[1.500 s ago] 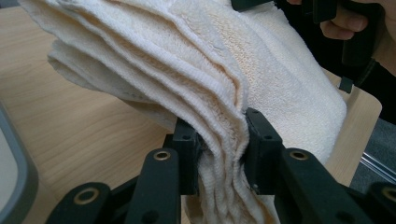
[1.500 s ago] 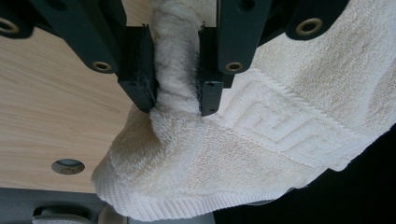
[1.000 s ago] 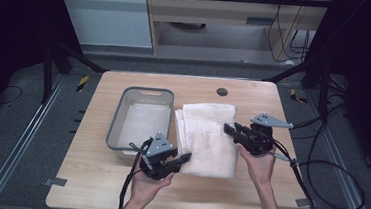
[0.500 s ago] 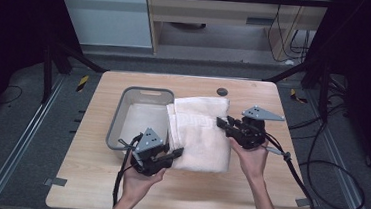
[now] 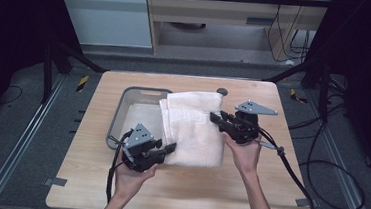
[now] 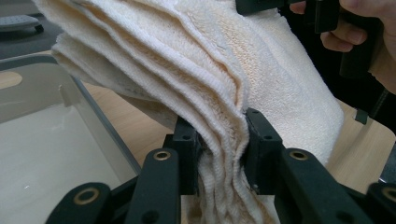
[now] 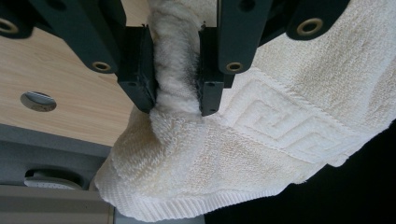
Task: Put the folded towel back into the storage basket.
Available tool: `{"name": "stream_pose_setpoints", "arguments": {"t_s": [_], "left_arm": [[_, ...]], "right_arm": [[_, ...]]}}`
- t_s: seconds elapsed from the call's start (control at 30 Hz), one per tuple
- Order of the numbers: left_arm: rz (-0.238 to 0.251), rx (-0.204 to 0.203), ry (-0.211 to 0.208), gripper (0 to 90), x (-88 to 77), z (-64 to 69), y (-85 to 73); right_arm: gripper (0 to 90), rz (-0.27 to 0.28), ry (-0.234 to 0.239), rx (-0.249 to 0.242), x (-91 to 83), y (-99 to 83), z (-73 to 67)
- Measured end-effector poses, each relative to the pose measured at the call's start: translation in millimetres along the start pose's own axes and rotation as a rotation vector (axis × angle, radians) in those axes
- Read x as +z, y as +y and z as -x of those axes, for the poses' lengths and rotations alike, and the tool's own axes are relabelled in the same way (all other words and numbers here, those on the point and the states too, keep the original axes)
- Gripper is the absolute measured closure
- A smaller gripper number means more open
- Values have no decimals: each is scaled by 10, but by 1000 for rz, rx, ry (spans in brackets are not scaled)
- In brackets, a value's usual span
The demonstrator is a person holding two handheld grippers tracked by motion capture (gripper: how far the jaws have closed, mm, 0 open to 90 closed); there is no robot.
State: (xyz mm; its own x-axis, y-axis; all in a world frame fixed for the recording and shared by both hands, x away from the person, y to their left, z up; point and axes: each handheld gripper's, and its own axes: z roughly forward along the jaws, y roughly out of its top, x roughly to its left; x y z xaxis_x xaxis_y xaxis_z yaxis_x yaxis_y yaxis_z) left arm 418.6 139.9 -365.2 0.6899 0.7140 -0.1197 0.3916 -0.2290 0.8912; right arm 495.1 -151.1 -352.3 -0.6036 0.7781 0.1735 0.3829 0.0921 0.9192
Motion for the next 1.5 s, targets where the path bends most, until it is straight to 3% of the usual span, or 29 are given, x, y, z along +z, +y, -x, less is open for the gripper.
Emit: {"name": "stream_pose_setpoints", "arguments": {"t_s": [0.37, 1.5], "left_arm": [[20, -9, 25, 689, -119, -98, 34], [50, -69, 118, 689, -373, -461, 62]], "right_arm": [[706, 15, 1, -27, 97, 135, -123], [706, 22, 24, -47, 535, 386, -397]]}}
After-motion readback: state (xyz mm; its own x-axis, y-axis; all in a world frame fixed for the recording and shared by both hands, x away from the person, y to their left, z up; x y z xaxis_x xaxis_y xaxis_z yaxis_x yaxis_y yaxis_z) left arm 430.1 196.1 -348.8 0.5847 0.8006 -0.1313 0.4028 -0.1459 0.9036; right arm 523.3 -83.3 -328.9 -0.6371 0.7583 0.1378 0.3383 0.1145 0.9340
